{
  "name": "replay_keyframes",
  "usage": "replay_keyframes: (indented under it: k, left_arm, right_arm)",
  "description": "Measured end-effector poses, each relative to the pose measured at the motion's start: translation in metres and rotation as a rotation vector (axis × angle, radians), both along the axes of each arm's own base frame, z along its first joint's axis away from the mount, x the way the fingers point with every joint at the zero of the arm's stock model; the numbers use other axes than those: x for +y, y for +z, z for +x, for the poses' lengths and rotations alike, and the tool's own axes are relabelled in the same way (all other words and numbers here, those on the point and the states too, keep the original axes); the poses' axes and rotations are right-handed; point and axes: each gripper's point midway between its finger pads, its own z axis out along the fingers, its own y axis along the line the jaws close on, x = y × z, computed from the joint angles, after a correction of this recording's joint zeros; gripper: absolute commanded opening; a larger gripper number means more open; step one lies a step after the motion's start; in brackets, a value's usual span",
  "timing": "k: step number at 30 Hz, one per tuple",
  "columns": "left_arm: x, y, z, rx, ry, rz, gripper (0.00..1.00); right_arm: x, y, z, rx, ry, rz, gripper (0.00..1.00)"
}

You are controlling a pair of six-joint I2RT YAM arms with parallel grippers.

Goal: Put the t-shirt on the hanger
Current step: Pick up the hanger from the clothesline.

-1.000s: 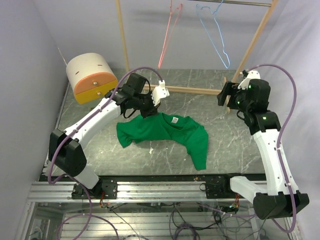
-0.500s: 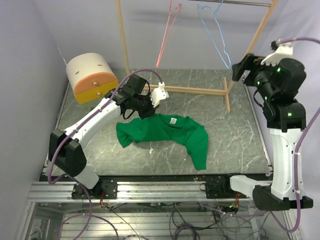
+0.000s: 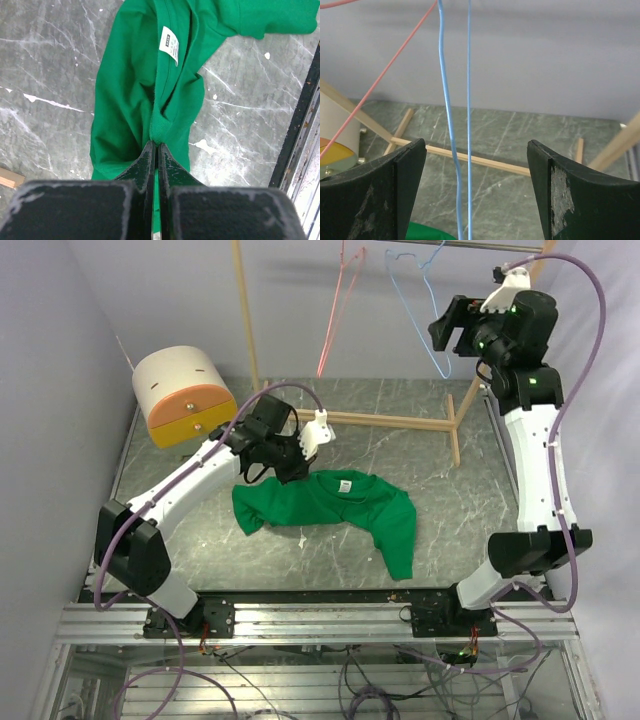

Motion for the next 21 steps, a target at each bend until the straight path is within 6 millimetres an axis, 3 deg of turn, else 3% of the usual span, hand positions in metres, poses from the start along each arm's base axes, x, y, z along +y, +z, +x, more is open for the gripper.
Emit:
replay_keyframes:
  k: [4,13,16,21]
  left_arm:
    - [0.002,0.002,-0.006,0.002,0.003,-0.008,0.07]
    - [0.003,0.002,-0.013,0.021,0.000,-0.023,0.07]
    - [0.002,0.002,-0.014,0.024,0.000,-0.026,0.07]
    - [0.002,0.002,-0.014,0.025,-0.002,-0.029,0.07]
  right_arm:
    - [0.011,-0.003,0.018,-0.001,0.051,0.021,0.82]
    - [0.024,0.024,0.038,-0.088,0.121,0.032,0.77]
    - [0.026,0.015,0.052,-0.070,0.132,0.015,0.75]
    - [0.021,-0.018,0.065,0.014,0.113,-0.039,0.68]
